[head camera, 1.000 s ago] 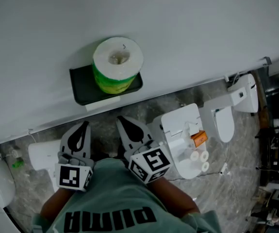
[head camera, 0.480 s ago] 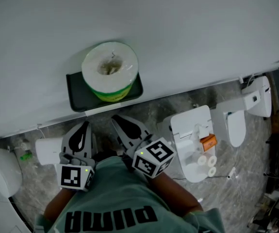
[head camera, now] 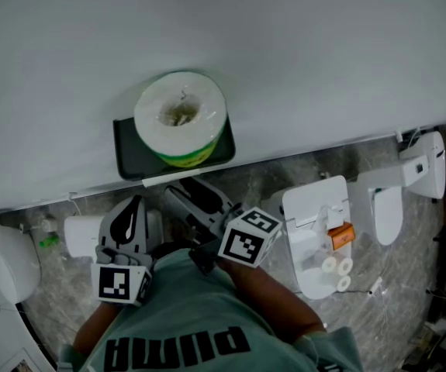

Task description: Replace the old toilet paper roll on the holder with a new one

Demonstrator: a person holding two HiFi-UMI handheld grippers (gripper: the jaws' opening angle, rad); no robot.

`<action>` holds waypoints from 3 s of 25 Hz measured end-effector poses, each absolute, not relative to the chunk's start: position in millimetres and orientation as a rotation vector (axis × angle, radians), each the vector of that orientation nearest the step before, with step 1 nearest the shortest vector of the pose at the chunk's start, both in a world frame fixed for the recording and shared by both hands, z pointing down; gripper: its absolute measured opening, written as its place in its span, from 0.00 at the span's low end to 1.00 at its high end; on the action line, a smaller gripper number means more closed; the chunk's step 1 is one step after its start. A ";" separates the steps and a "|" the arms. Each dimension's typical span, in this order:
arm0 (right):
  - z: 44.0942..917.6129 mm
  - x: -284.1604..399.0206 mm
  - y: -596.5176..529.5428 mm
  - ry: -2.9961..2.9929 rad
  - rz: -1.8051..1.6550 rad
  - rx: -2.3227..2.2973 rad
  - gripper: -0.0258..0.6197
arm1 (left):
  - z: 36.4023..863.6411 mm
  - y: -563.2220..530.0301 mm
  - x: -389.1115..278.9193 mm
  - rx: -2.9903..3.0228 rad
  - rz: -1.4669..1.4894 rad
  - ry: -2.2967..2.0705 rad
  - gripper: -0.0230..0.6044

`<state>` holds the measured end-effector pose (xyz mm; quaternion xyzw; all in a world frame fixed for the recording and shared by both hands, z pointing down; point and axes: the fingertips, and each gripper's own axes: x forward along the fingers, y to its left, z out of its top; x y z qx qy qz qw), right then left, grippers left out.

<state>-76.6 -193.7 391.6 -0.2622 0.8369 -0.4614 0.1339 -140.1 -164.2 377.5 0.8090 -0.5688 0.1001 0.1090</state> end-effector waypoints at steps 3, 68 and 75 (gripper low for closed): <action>388.1 -80.8 -197.8 2.375 -1.380 -0.707 0.36 | 375.1 -163.4 -144.9 2.365 0.301 -1.705 0.04; 372.6 33.4 -255.7 2.145 -1.398 -0.786 0.31 | 369.2 -196.4 -61.3 2.370 0.292 -1.732 0.04; 373.0 58.9 -259.1 2.125 -1.363 -0.840 0.31 | 369.1 -203.2 -42.6 2.393 0.292 -1.702 0.04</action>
